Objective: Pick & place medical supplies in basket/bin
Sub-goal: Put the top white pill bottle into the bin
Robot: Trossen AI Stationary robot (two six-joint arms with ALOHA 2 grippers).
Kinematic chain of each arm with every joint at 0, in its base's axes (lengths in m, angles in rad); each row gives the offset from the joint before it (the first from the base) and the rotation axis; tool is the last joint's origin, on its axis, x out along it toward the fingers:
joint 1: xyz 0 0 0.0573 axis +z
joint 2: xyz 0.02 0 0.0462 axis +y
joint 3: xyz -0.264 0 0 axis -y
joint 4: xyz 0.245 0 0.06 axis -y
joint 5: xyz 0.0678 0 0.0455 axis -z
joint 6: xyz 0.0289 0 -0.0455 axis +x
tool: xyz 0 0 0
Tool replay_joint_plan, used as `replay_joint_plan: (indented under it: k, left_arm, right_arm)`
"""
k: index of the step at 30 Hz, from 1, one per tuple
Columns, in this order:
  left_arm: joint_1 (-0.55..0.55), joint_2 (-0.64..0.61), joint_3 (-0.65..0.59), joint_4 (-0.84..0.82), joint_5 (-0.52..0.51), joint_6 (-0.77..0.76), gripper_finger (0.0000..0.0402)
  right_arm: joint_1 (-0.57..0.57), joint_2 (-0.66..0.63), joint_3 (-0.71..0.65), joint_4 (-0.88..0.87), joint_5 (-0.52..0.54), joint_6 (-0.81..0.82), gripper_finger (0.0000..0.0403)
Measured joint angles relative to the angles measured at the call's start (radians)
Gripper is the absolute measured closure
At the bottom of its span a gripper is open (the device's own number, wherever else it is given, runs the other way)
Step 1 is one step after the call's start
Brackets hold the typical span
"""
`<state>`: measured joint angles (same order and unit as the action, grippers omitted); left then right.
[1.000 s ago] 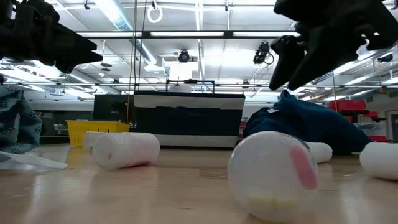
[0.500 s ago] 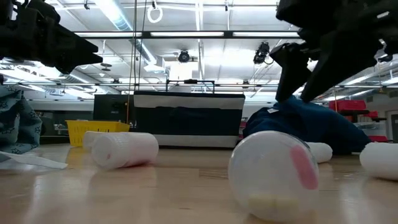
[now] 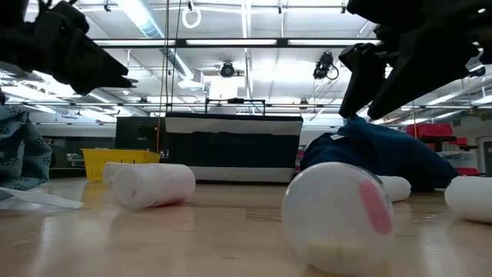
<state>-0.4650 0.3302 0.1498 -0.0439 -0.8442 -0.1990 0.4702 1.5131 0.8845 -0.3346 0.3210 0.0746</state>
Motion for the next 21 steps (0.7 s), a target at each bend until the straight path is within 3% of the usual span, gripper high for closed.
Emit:
replay_joint_plan:
  k: [4,12,21]
  left_arm:
    - [0.047,0.198,0.118,-0.106,0.055,-0.111,0.0103]
    - [0.137,0.601,0.344,-0.387,0.262,-0.312,0.0103]
    - [0.207,0.916,0.481,-0.44,0.434,-0.374,0.0103]
  right_arm:
    - [0.0,0.0,0.0,-0.006,0.009,0.003,0.016]
    - [0.0,0.0,0.0,-0.066,0.011,0.043,0.016]
    - [0.0,0.0,0.0,-0.071,0.011,0.043,0.016]
